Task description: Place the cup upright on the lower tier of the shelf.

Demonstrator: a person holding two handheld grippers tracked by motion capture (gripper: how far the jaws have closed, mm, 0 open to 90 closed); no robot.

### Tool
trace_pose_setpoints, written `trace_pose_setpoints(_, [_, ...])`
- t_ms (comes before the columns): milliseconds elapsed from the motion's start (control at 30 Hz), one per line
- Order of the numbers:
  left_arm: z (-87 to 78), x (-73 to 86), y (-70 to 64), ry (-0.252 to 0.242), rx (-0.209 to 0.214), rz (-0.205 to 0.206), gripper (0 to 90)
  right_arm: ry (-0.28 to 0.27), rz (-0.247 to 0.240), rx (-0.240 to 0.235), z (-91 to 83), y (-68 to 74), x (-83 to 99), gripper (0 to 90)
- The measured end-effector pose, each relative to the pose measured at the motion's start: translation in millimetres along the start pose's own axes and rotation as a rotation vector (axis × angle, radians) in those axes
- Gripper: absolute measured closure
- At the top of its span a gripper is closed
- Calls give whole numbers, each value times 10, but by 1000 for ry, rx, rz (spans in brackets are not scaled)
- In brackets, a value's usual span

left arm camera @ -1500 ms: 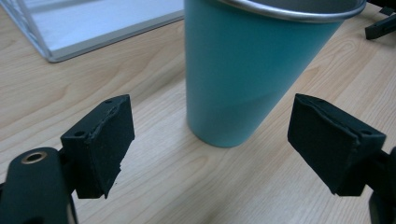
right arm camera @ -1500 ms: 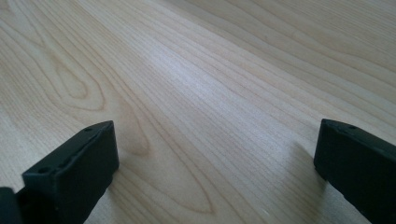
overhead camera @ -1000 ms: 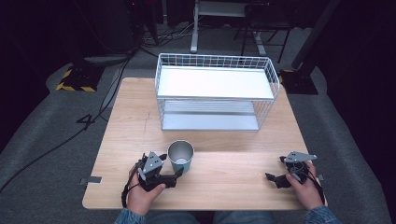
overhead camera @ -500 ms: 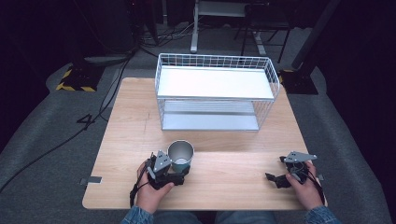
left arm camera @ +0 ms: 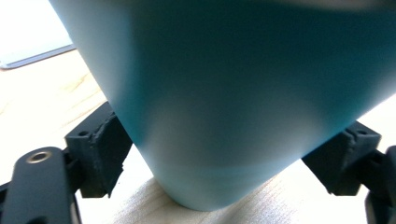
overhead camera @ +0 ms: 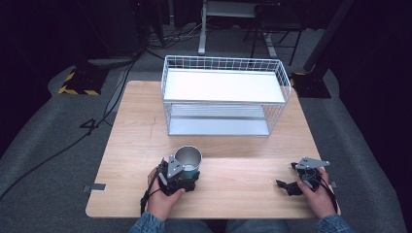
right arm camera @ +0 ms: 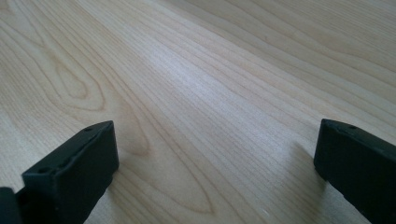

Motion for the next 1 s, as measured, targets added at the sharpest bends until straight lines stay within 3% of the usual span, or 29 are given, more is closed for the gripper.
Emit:
trace_pose_setpoints(100, [3,3,1,14,-5,6,222,0,0,0,0,0,0,0])
trace_pose_setpoints(833, [-5,-27,9,20,11,-5,230,0,-1,0,0,0,0,0])
trace_pose_setpoints(1000, [-24,-106,-9,6,26,-3,230,0,28,36,35,-4,-26,0])
Point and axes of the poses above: each handheld gripper's, and its own axes: z roughly forward along the jaws, x roughly out of its underside, y roughly to its left, the point moved 3 cm from there along z, roughly forward along the jaws, and after that the axes turned 8 degrees about -y, right-handed, at the moved point
